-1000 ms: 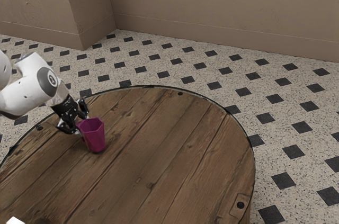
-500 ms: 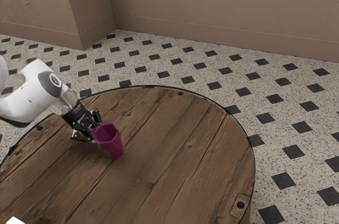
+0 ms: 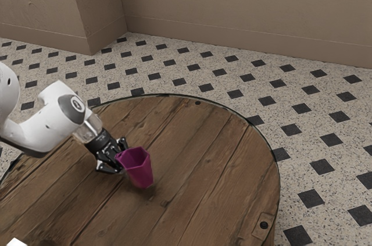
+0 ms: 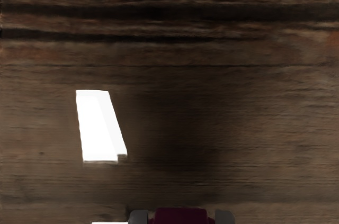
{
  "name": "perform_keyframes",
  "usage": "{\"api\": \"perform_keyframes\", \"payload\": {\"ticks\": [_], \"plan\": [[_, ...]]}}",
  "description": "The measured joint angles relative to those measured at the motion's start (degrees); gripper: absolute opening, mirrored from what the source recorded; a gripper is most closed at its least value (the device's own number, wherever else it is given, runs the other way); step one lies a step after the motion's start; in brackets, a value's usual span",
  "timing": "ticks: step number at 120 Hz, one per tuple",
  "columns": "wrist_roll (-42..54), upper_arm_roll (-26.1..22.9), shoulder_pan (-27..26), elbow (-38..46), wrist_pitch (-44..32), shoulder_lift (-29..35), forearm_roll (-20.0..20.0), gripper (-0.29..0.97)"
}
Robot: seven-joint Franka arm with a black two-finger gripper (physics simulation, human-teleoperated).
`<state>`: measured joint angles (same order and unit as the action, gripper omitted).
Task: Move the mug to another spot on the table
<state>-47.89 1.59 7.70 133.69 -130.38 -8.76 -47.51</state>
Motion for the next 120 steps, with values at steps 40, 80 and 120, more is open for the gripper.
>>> {"api": "perform_keyframes", "payload": {"ticks": [40,80,120], "plan": [[0.4,0.0,-0.1,-0.8,-2.1,-1.0,1.4,0.47],[1.8,3.5,0.4,-9.0,-7.0,-3.4,19.7,0.64],[12.9,2.8,-4.0,-31.6,21.3,6.6,41.3,0.67]]}}
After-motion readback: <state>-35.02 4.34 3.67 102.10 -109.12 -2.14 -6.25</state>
